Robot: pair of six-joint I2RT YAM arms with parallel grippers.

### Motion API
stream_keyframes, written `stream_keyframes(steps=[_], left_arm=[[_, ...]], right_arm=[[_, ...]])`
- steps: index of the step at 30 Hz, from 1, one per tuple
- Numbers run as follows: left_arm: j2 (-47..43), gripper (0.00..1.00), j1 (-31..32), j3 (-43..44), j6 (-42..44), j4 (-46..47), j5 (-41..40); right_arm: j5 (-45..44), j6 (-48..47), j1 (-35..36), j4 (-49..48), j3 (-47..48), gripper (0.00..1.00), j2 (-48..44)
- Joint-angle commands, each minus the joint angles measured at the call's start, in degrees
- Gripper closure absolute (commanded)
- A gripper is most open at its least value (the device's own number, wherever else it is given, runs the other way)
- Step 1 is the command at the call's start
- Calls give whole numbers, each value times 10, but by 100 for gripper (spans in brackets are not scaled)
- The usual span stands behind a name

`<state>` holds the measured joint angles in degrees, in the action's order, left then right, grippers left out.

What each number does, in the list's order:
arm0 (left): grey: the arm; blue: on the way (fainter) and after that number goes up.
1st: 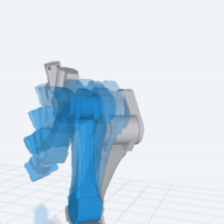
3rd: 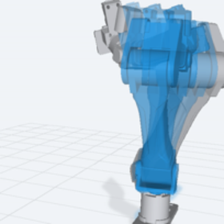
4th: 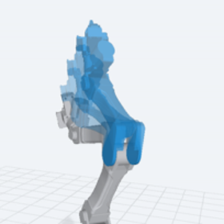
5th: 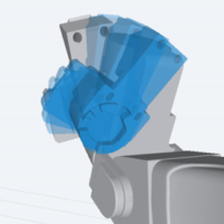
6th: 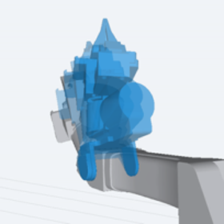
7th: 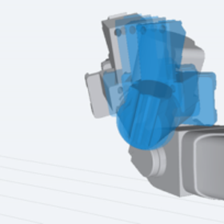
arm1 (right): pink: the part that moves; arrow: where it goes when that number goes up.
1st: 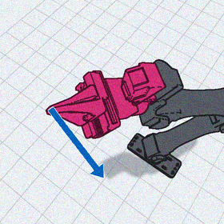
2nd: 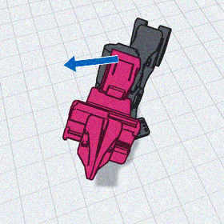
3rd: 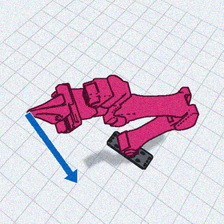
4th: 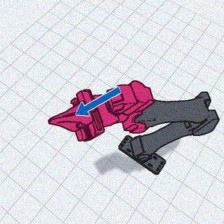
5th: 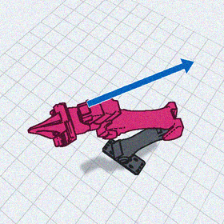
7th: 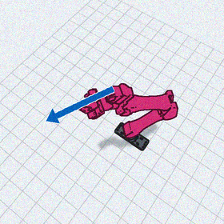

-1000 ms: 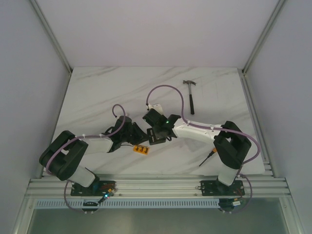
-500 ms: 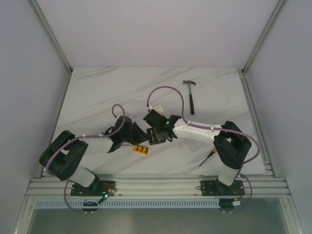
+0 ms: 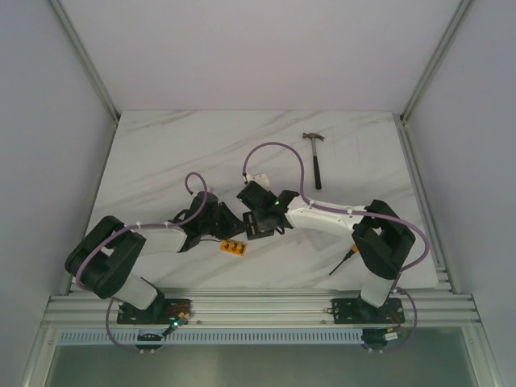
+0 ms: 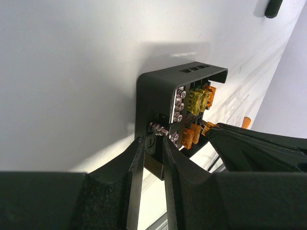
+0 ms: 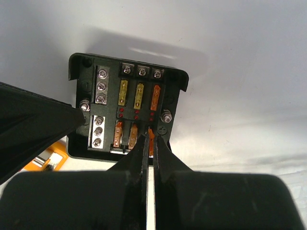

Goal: Snap on the fuse box
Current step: Install the fuse at the fuse box base.

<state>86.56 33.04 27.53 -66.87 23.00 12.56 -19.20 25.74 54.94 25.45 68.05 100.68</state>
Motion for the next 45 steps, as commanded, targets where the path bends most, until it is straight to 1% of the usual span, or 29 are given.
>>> stream_keyframes(steps=[1, 13, 23, 29, 38, 45], left_arm=[[-1, 69, 3, 6, -6, -3, -7], [-3, 69, 3, 4, -7, -3, -8], [-2, 69, 4, 4, -8, -3, -9], [-2, 69, 4, 3, -11, -3, -10], [-6, 69, 5, 1, -12, -3, -12], [-11, 69, 5, 0, -12, -7, -14]], right_arm=[[6, 10, -2, -4, -8, 100, 13], [-5, 16, -2, 14, -5, 100, 29], [1, 21, 4, 47, 9, 100, 79], [9, 37, 6, 63, -24, 100, 86], [16, 46, 9, 51, -55, 100, 96], [51, -11, 7, 56, -105, 100, 71]])
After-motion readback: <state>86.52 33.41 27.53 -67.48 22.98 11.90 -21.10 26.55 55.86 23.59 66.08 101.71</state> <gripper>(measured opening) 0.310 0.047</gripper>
